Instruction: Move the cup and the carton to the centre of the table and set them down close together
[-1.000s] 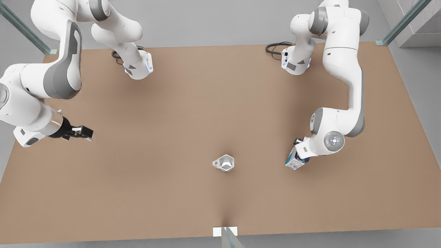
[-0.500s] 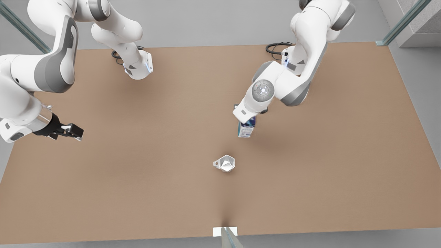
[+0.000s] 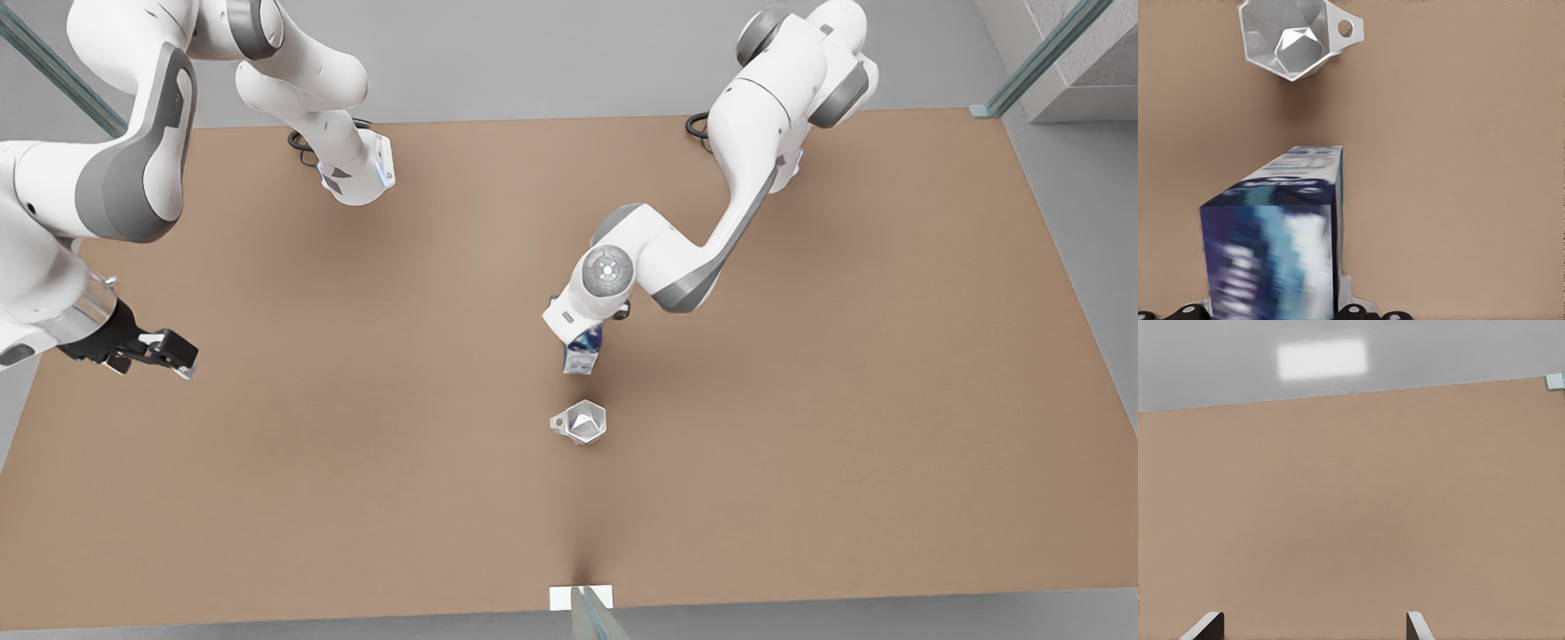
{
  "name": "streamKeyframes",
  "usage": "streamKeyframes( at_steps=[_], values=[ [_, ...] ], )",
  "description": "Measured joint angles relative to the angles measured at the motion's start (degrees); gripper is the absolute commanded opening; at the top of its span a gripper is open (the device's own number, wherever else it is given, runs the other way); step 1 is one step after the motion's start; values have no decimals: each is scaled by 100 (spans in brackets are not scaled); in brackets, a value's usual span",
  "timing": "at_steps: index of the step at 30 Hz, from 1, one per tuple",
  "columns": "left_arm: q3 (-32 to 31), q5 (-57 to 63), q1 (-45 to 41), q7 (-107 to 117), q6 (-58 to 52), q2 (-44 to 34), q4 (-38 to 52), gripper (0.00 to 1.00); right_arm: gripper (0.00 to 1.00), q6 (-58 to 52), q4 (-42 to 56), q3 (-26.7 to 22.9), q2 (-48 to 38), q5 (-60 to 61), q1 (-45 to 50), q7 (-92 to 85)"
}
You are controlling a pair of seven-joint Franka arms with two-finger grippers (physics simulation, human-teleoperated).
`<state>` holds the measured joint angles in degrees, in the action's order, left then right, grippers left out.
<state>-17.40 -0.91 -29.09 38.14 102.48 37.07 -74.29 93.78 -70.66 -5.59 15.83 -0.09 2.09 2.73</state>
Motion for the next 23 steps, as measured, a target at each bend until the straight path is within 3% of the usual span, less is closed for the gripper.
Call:
streamKeyframes(
  at_steps=[8,10,12,14,16,18,19,23],
  values=[
    [0,25,0,9,-9,-19,2,100,100,-5,-9,-8,4,-5,-12,0],
    [187,23,18,-33,-307,-372,77,100,100,-13,-9,-6,0,-9,-18,0],
    [1119,17,89,-742,-1087,-428,826,100,100,-9,-9,-12,0,-1,-25,0],
    [2475,-15,155,-2468,-1186,-565,920,100,100,-9,-9,-12,-1,0,-24,0],
    [3326,-54,209,-3297,-1190,-763,903,100,100,-9,0,-12,-9,0,-24,0],
    [2062,-42,1772,-3270,-1174,-1399,674,100,100,-18,-21,-12,0,0,-18,0],
    [1734,39,1993,-3270,-1145,-1517,564,100,100,-9,-19,-9,8,8,-14,0],
    [1494,327,2180,-3296,-738,-1922,-111,100,100,-8,-26,-12,52,18,-16,0]
  ],
)
